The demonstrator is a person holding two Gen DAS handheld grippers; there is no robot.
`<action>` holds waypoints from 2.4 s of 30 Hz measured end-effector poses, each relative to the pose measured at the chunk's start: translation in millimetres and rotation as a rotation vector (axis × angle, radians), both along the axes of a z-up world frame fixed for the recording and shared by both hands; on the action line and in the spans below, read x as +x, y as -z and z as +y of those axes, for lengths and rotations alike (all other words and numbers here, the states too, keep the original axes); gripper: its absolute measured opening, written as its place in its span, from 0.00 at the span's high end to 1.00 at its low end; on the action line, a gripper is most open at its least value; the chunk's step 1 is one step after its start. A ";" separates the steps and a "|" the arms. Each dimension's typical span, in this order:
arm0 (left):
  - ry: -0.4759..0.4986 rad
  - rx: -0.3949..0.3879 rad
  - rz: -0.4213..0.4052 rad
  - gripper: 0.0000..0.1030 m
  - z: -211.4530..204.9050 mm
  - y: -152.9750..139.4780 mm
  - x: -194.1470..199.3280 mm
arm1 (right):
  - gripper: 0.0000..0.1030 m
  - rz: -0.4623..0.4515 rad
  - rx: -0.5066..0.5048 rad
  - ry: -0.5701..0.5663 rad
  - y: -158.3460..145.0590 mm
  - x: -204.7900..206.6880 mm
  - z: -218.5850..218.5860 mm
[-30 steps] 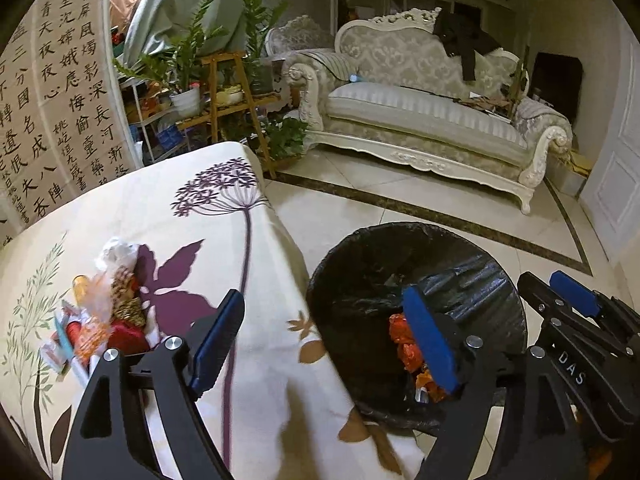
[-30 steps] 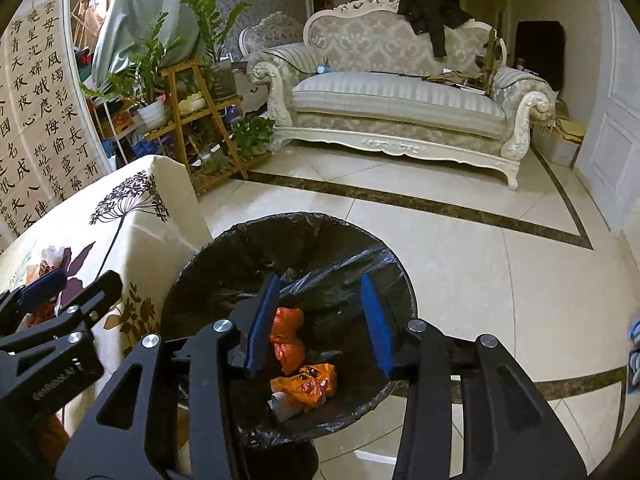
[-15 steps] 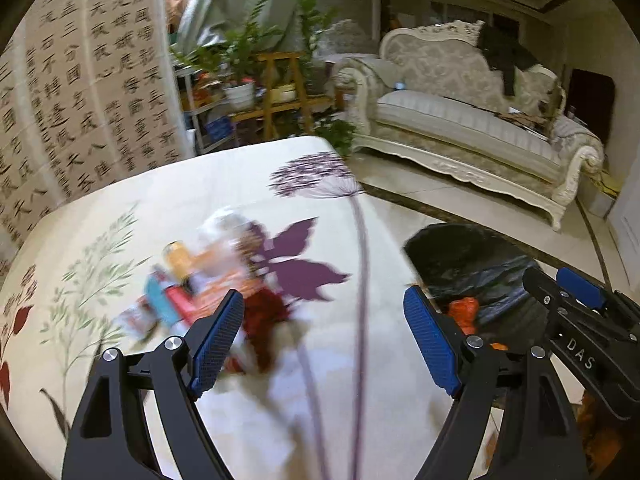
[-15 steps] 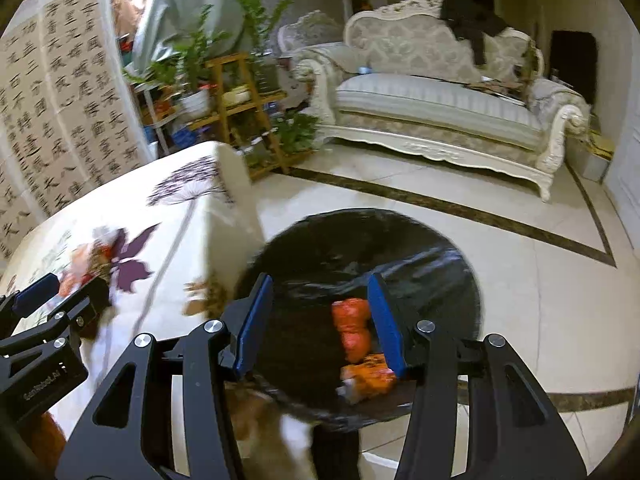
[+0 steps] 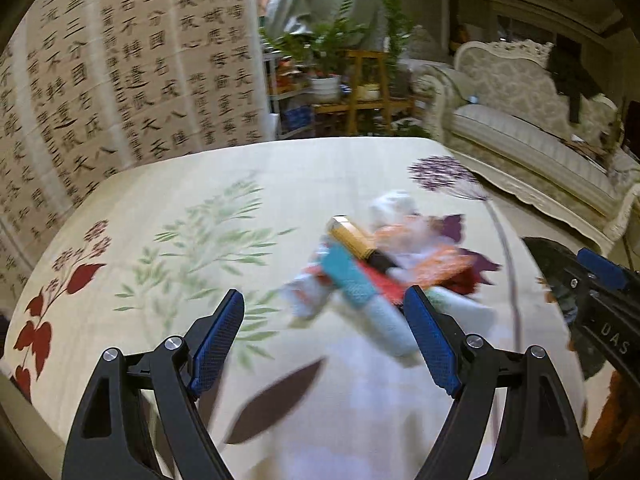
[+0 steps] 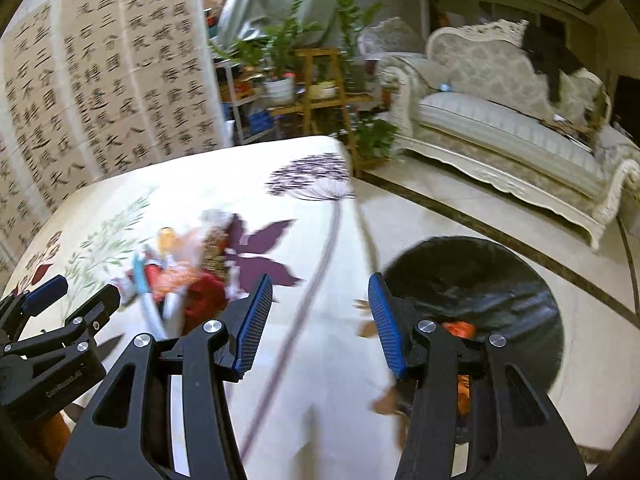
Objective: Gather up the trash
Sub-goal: 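Move both tools back to the table, right tool toward the clear printed bag, then grasp the clear printed snack bag with the right tool and lift it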
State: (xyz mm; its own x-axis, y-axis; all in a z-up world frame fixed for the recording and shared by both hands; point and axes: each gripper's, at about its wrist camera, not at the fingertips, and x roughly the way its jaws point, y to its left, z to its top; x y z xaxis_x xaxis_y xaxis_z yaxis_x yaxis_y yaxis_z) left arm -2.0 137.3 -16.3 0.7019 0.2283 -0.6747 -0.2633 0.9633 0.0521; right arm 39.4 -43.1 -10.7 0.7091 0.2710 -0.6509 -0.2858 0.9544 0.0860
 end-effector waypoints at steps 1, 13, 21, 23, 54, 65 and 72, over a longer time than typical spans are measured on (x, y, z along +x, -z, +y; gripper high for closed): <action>-0.011 -0.001 0.000 0.23 6.8 0.4 -1.6 | 0.53 0.000 -0.003 -0.015 -1.1 0.6 7.9; -0.105 -0.005 0.005 0.23 71.3 7.1 -5.0 | 0.45 0.013 -0.043 -0.138 -1.9 10.4 82.0; -0.107 -0.039 0.024 0.23 86.3 14.8 -1.4 | 0.45 0.052 -0.104 -0.157 15.2 21.2 110.9; -0.102 -0.049 0.026 0.23 87.2 15.5 -0.2 | 0.45 0.060 -0.117 -0.156 18.5 23.6 113.3; -0.058 -0.090 0.031 0.23 65.3 17.5 1.2 | 0.90 0.056 -0.047 -0.147 7.2 17.9 89.8; -0.025 -0.081 0.031 0.23 40.2 12.0 -0.1 | 0.90 0.065 0.032 -0.096 0.3 20.2 54.2; -0.008 -0.070 0.033 0.23 27.6 10.7 0.2 | 0.88 0.111 0.088 -0.064 8.2 25.5 30.6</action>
State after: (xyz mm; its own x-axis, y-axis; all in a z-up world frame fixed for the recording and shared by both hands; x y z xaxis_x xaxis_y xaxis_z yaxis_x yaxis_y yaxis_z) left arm -1.8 164.9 -27.1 0.6776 0.1858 -0.7116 -0.2705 0.9627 -0.0062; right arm 64.9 -12.4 -18.9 0.6139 0.3728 -0.6958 -0.3296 0.9220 0.2032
